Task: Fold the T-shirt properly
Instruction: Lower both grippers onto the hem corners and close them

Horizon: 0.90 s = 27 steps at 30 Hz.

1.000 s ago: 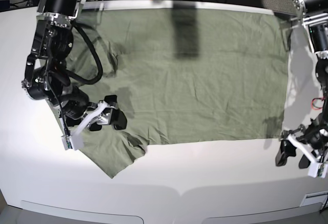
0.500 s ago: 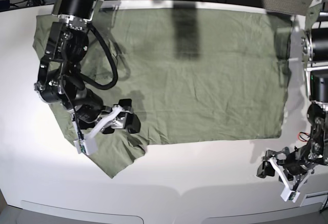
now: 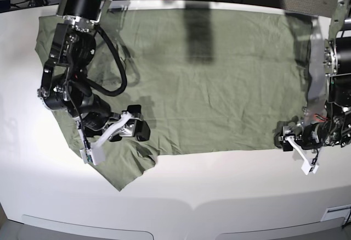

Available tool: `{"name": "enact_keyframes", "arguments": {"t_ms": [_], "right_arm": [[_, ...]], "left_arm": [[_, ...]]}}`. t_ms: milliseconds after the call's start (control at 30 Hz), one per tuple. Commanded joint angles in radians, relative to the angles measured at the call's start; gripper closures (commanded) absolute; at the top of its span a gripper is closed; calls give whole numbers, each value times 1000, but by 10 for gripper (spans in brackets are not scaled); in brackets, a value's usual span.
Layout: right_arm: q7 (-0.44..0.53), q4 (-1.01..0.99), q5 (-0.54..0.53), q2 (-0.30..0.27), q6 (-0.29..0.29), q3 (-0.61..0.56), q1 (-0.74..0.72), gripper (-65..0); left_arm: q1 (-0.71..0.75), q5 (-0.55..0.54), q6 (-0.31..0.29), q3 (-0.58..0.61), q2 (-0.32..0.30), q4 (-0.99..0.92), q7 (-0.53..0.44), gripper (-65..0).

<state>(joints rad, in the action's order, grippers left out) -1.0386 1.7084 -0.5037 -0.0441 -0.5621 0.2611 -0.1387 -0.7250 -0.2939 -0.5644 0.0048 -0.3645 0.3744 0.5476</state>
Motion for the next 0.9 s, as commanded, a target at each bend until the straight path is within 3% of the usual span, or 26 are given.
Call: {"name": "enact_keyframes", "arguments": {"t_ms": [0, 500, 633, 767, 867], "right_arm": [[7, 19, -20, -3, -8, 0, -22, -475], [-22, 19, -20, -3, -9, 0, -22, -475], [-29, 19, -20, -3, -9, 0, -22, -475], [-47, 19, -20, -3, -11, 0, -22, -475], [-46, 19, -20, -3, -11, 0, -22, -475]], "left_arm": [[-24, -9, -5, -4, -11, 12, -20, -455], [-23, 142, -2, -4, -24, 13, -201, -455], [-5, 44, -3, -4, -24, 13, -117, -455], [51, 12, -8, -4, -16, 13, -123, -455], [90, -12, -44, -4, -16, 14, -121, -455]]}}
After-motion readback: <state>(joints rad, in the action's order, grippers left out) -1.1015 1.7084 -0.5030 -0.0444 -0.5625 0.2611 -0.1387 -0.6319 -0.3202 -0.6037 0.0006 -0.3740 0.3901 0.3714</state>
